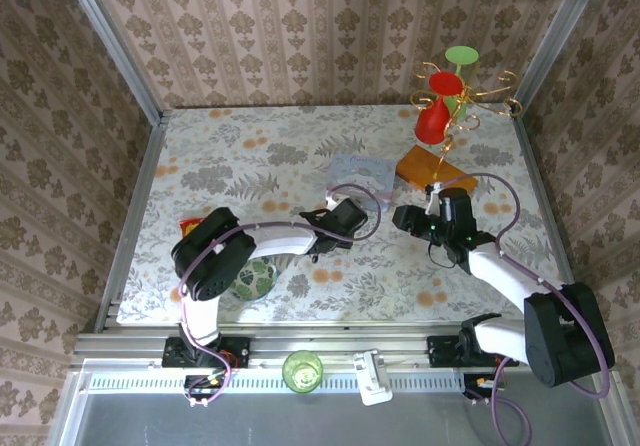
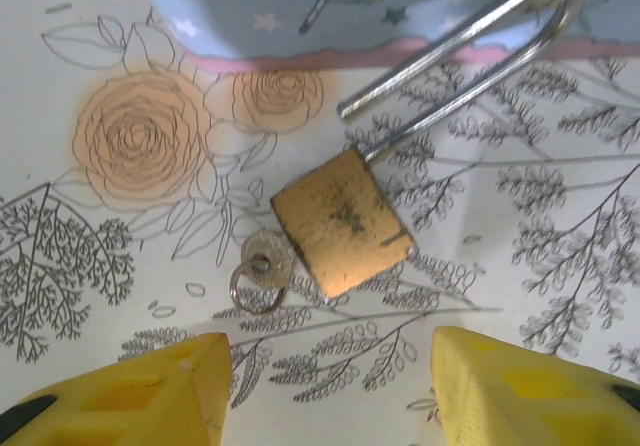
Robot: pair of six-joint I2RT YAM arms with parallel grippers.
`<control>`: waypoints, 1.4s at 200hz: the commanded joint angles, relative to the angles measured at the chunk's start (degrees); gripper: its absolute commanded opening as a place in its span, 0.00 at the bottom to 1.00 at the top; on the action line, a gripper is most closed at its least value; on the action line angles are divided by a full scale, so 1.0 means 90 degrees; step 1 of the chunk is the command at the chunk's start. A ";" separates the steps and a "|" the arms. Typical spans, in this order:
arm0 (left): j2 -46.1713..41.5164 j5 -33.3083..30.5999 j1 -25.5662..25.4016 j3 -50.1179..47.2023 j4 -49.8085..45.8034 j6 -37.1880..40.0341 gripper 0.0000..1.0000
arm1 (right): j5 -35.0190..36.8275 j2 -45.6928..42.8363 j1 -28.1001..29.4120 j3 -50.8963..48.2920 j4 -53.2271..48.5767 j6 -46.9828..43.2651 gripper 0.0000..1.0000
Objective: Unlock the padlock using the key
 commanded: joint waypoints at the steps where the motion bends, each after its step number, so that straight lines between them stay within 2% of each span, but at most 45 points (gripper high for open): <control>1: 0.0284 -0.0040 0.0166 0.0394 -0.0115 -0.0303 0.56 | -0.0129 0.0054 -0.0184 0.0363 0.0032 -0.0067 0.51; 42: 0.0645 -0.0171 0.0181 0.0748 -0.0202 -0.0221 0.53 | -0.0288 0.0090 -0.0227 0.0258 0.0221 0.0012 0.51; 75: 0.0635 -0.0182 0.0326 0.0476 -0.0054 -0.0305 0.47 | -0.0298 0.0148 -0.0242 0.0041 0.0427 0.0107 0.51; 139: 0.0393 -0.0372 0.0485 0.0119 -0.0188 -0.0157 0.48 | -0.0364 0.0324 -0.0246 0.0093 0.0567 0.0126 0.51; 162: 0.0487 -0.0051 0.0436 0.0118 0.0080 -0.0245 0.39 | -0.0398 0.0424 -0.0247 0.0111 0.0650 0.0153 0.50; 183: 0.0549 -0.0110 0.0308 0.0300 0.0052 -0.0240 0.33 | -0.0423 0.0498 -0.0246 0.0144 0.0735 0.0156 0.50; 192: 0.0558 -0.0174 0.0251 0.0357 0.0086 -0.0117 0.23 | -0.0361 0.0537 -0.0249 0.0190 0.0771 0.0125 0.50; 198: 0.0567 -0.0239 0.0222 0.0416 0.0098 0.0001 0.20 | -0.0289 0.0602 -0.0248 0.0234 0.0791 0.0086 0.50; 221: 0.0692 -0.0764 0.0068 0.0469 0.0422 0.0736 0.19 | -0.0252 0.1021 -0.0266 0.0527 0.0887 0.0061 0.50; 249: 0.0860 -0.0455 0.0202 0.0378 0.0888 0.0876 0.18 | -0.0249 0.1641 -0.0266 0.0888 0.1118 0.0122 0.50; 280: 0.0905 -0.0514 0.0034 0.0432 0.1278 0.1411 0.18 | -0.0324 0.2135 -0.0172 0.1206 0.1478 0.0225 0.48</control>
